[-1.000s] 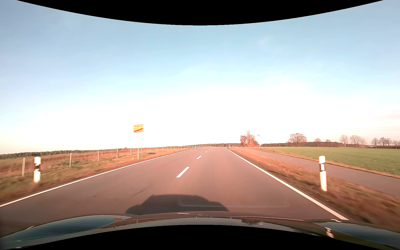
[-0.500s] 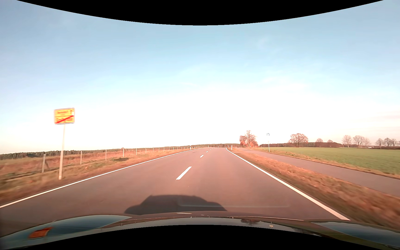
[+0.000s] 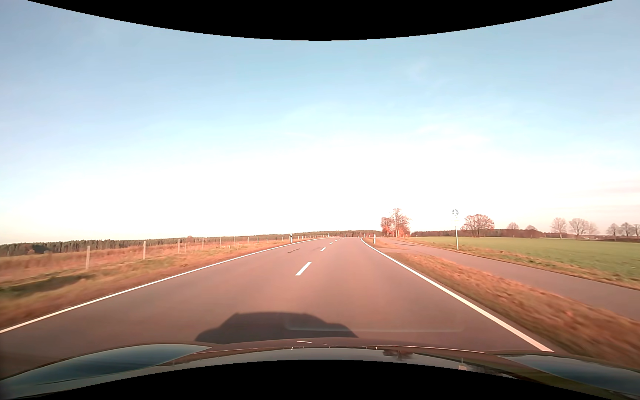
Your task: Follow the waypoints while adhering to traffic rules and regulations
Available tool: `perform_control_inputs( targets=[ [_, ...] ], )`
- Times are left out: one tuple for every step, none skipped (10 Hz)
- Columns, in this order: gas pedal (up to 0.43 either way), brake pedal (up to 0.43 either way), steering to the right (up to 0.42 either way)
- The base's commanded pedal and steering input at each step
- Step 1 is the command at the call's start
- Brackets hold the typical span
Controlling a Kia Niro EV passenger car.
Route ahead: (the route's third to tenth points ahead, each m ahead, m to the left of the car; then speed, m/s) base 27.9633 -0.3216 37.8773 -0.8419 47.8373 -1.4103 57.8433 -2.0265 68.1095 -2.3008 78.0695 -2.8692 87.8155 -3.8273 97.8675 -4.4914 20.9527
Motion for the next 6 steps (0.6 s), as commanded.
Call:
perform_control_inputs(
  targets=[
    [0.752,0.0,0.007],
    [0.772,0.0,0.006],
    [0.78,0.0,0.005],
    [0.791,0.0,0.004],
    [0.799,0.0,0.004],
    [0.811,0.0,0.003]
  ],
)
